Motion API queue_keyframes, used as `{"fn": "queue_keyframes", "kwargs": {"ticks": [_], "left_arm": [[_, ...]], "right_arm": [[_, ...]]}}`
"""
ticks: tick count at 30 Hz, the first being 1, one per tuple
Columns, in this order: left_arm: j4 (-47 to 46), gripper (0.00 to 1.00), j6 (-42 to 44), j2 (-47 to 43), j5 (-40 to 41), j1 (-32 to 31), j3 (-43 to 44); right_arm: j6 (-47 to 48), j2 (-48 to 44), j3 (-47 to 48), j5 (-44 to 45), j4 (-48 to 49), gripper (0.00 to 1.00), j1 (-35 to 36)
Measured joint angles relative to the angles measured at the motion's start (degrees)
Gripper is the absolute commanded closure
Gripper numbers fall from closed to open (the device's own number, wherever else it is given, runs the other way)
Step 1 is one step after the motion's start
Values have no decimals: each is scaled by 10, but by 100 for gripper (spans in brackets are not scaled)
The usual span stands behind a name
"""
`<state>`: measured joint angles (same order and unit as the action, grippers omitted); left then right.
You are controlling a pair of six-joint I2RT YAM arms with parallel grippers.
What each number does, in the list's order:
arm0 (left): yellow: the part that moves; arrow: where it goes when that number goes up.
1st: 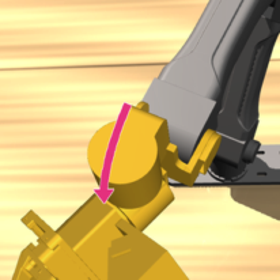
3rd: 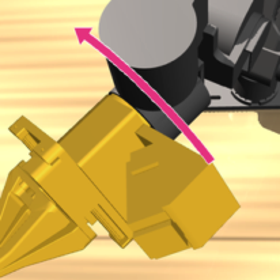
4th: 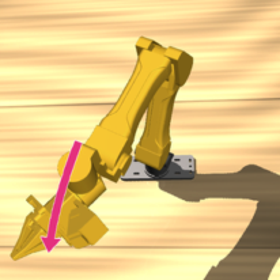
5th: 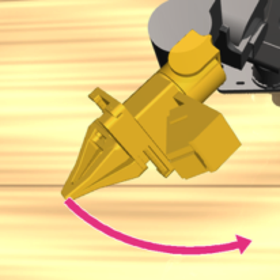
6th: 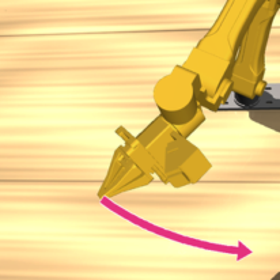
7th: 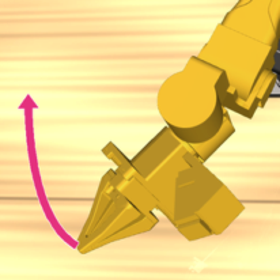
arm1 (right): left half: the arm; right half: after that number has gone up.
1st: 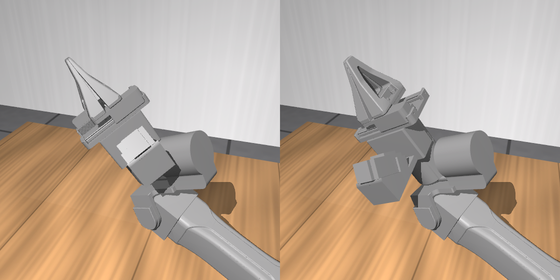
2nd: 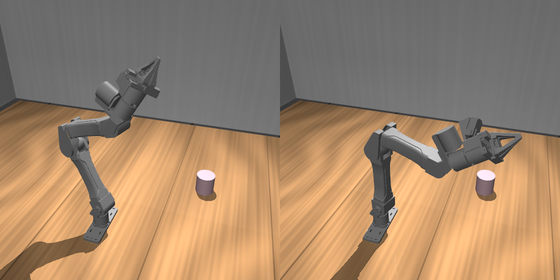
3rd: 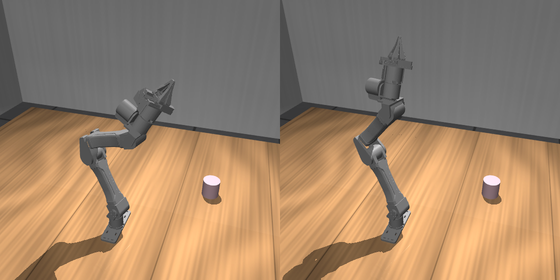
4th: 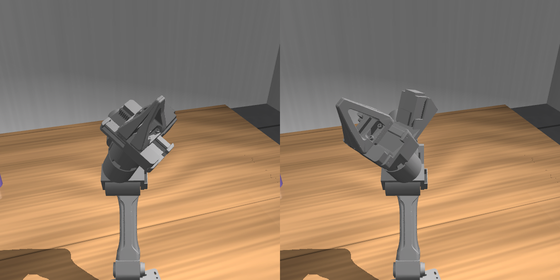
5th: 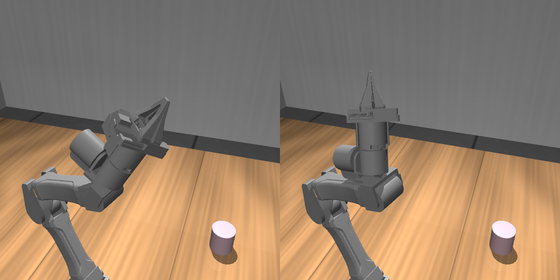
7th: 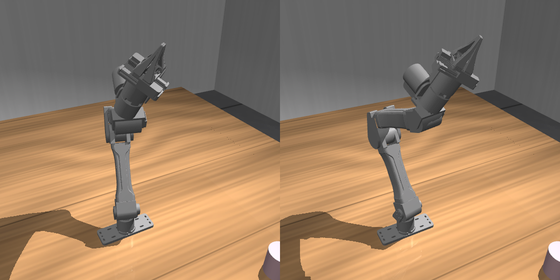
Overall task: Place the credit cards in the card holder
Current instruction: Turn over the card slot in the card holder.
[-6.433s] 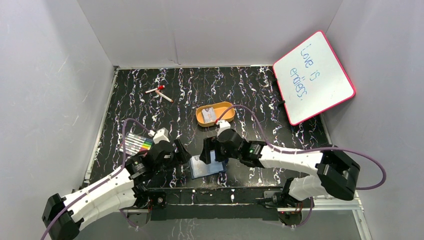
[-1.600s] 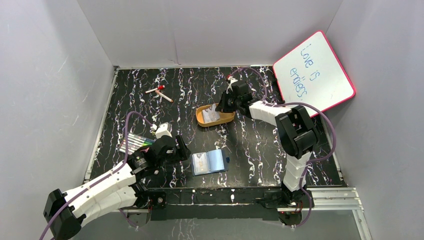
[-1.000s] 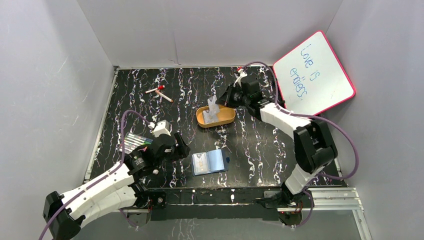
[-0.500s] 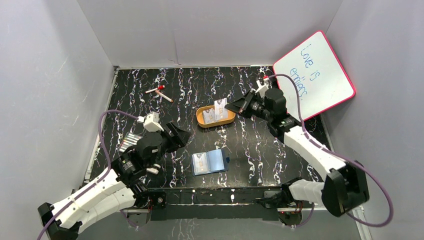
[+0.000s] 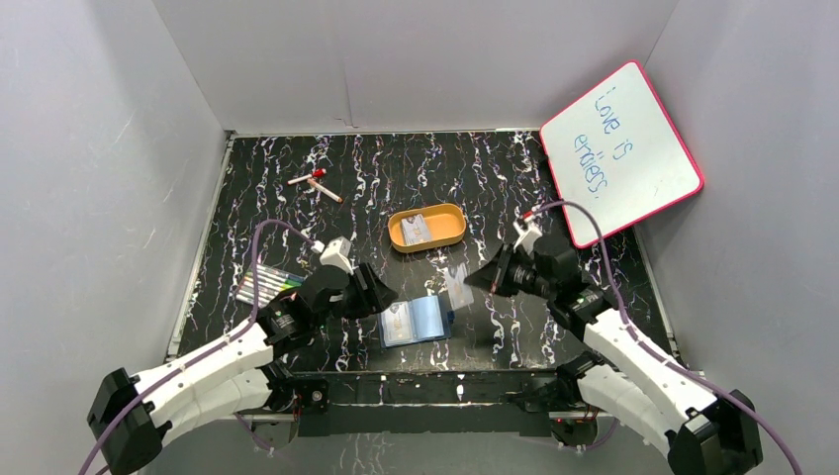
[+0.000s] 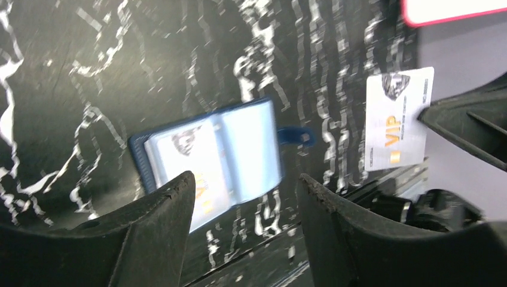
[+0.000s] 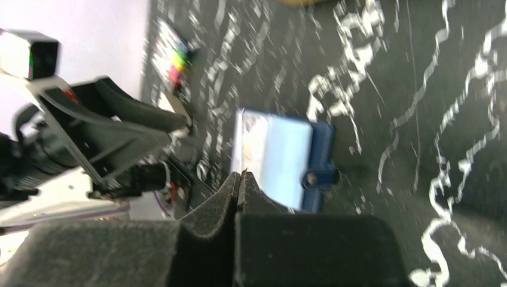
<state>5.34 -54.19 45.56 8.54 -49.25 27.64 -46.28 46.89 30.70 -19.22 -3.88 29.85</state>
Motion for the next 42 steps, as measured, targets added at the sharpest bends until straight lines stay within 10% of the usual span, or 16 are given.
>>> {"fn": "queue_keyframes", "kwargs": {"ticks": [42], "left_arm": [[46,46,-41,78,7,0,-77]], "right_arm": [[-10,125,-84,73,84,100,101]]}}
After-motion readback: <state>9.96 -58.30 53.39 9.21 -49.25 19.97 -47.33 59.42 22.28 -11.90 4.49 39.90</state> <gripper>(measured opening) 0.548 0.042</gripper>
